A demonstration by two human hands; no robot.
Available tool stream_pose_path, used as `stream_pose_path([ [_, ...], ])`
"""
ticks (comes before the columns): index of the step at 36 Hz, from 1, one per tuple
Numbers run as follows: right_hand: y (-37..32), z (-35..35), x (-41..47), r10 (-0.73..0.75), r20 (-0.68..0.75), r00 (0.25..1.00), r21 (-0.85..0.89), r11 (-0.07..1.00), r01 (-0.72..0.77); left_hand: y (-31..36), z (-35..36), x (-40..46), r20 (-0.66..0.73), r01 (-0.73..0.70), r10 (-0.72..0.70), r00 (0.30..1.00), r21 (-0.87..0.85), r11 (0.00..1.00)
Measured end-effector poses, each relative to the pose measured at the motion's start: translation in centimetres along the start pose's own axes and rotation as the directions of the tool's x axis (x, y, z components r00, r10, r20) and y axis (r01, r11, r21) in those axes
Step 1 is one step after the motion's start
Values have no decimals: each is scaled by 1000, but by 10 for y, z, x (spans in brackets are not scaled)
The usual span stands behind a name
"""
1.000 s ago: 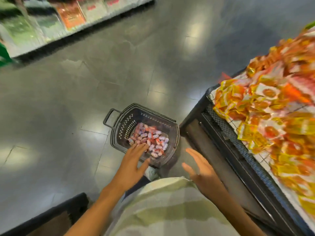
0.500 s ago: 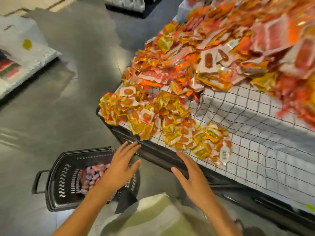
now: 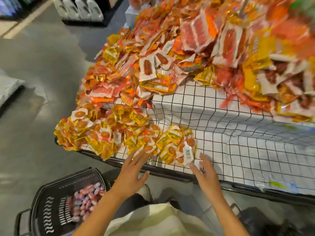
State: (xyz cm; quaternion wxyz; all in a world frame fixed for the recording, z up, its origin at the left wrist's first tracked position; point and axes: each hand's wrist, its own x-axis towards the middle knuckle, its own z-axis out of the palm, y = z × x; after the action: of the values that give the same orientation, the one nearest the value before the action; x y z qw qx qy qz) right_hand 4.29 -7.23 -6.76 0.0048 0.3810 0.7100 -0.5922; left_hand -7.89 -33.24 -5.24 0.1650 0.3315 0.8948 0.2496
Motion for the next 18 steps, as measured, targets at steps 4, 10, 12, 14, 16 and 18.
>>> stream_pose_path([
  [4,-14,15,24,196,-3,981,189,963,-192,-14,2,17,29,-17,16,999,12,1000],
  [10,-37,38,51,316,-40,948,276,915,-294,-33,9,40,126,-11,4,992,62,998],
  [12,-42,44,61,376,-8,927,306,883,-356,-40,10,44,173,-10,-2,985,69,998],
  [14,-44,47,70,429,22,903,337,847,-410,-46,11,47,208,-30,12,978,84,996],
  [16,-46,50,75,460,30,887,380,816,-436,-51,9,48,209,-50,37,977,59,997],
  [18,-48,54,77,467,43,883,423,793,-439,-55,7,48,203,-68,62,977,23,997],
])
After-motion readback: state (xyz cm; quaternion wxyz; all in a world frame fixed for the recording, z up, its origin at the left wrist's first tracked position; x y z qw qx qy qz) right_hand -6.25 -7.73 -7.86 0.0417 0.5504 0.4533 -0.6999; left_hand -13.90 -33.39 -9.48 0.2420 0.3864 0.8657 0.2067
